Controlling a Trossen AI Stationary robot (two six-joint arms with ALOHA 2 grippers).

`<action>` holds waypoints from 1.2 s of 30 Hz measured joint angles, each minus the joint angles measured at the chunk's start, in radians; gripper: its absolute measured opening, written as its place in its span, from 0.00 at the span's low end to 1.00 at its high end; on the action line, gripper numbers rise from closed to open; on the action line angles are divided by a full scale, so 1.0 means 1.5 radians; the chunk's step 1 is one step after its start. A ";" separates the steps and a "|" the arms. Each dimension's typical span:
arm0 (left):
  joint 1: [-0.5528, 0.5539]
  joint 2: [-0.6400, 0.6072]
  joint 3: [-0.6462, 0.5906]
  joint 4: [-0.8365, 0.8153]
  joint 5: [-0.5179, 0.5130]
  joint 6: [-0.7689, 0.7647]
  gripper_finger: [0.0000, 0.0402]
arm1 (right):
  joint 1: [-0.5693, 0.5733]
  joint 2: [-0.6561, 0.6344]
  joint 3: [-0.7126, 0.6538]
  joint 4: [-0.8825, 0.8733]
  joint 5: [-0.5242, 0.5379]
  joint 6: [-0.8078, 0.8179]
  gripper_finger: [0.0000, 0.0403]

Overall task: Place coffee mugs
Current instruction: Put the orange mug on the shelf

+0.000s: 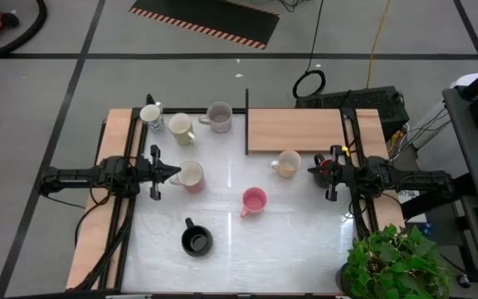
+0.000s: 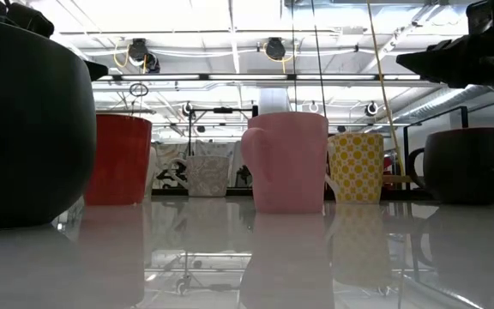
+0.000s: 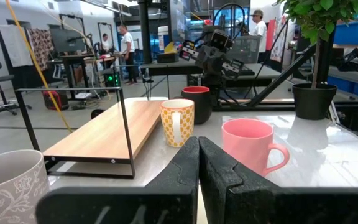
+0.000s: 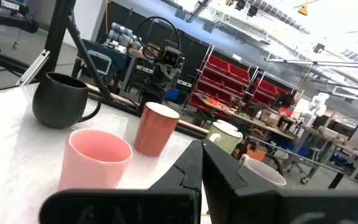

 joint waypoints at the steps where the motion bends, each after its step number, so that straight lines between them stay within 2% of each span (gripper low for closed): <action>1: 0.000 0.000 0.000 0.000 0.000 0.000 0.01 | 0.000 0.000 0.000 0.000 0.000 0.000 0.00; 7: 0.000 0.000 0.000 -0.005 0.000 0.000 0.01 | 0.000 0.000 0.000 0.000 0.002 -0.003 0.00; 9: 0.000 0.000 0.000 -0.006 0.000 -0.003 0.01 | 0.000 0.000 0.000 0.000 0.035 -0.018 0.00; 11: 0.000 0.000 0.000 -0.003 0.000 -0.054 0.01 | 0.000 0.000 0.000 0.000 0.055 -0.018 0.00; 15: 0.000 0.000 0.000 -0.010 0.000 -0.169 0.01 | 0.000 0.000 0.000 0.010 0.050 -0.009 0.00; 18: -0.001 0.000 0.000 -0.013 0.003 -0.198 0.01 | 0.000 0.000 0.000 0.045 0.045 0.062 0.00; 24: -0.001 0.000 0.000 0.001 0.041 -0.136 0.01 | 0.000 0.000 0.000 0.108 0.033 0.344 0.00; 27: -0.001 0.000 0.000 0.005 0.049 -0.117 0.01 | 0.000 0.001 0.000 0.102 0.033 0.384 0.00; 33: -0.001 0.000 0.000 0.012 0.050 -0.200 0.01 | 0.001 0.001 0.000 0.134 0.034 0.391 0.00; 36: -0.001 0.000 0.000 0.013 0.049 -0.257 0.01 | 0.001 0.001 0.000 0.183 0.034 0.479 0.00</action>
